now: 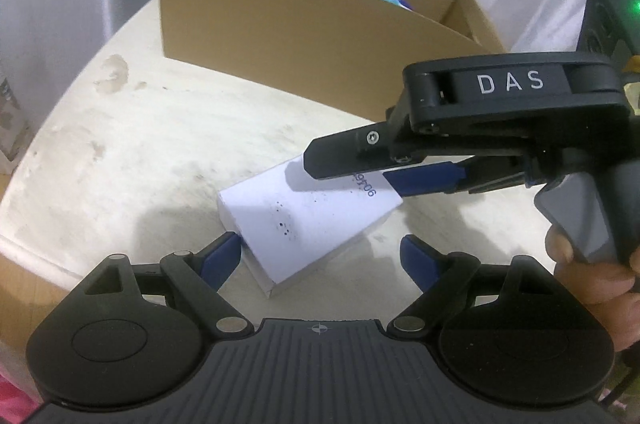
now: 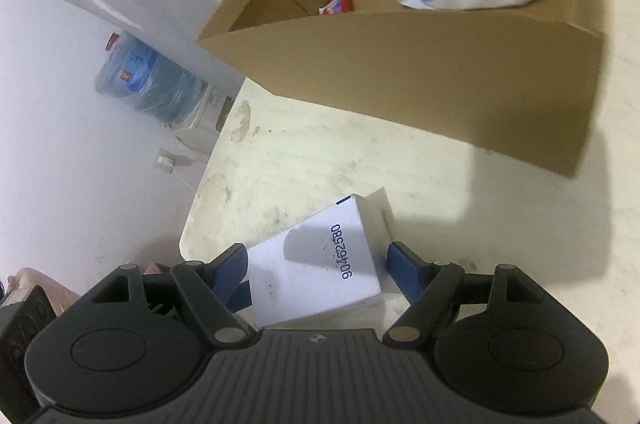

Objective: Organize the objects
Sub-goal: 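Move the right gripper down over the small white box, then close the right gripper on the small white box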

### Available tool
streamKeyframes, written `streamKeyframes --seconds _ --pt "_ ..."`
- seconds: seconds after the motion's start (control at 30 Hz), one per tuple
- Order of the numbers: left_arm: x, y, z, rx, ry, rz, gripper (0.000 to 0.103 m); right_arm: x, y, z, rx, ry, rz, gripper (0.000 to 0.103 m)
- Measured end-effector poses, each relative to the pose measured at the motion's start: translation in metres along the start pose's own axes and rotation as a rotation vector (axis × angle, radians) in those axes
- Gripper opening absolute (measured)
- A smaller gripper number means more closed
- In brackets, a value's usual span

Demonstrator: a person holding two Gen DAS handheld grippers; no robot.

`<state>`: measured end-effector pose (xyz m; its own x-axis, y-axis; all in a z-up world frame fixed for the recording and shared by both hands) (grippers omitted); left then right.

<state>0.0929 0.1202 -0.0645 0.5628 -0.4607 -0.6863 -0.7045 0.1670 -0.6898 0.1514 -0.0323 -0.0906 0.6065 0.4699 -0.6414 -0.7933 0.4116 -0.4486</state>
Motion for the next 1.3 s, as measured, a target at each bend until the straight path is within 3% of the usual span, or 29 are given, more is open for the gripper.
streamKeyframes --seconds 0.37,1.3 --pt "-0.004 0.011 -0.018 0.022 0.004 0.011 0.087 -0.016 0.009 -0.013 0.031 -0.007 -0.012 0.08" --pt "-0.001 0.01 -0.019 0.025 0.007 0.013 0.089 -0.015 0.01 -0.012 0.032 -0.011 -0.007 0.087"
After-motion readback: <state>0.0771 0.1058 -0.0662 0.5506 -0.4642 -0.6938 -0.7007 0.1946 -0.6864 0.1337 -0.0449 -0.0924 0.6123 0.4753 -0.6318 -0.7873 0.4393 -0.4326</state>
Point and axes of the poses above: each gripper's, at about its wrist camera, not at the fingertips, and x roughly the way its jaws point, z to its left, y to its underside, the point moved 5 cm from there along x, roughly the way its jaws point, and after that the axes turned 13 degrees about -z, right-handed, at the moved point
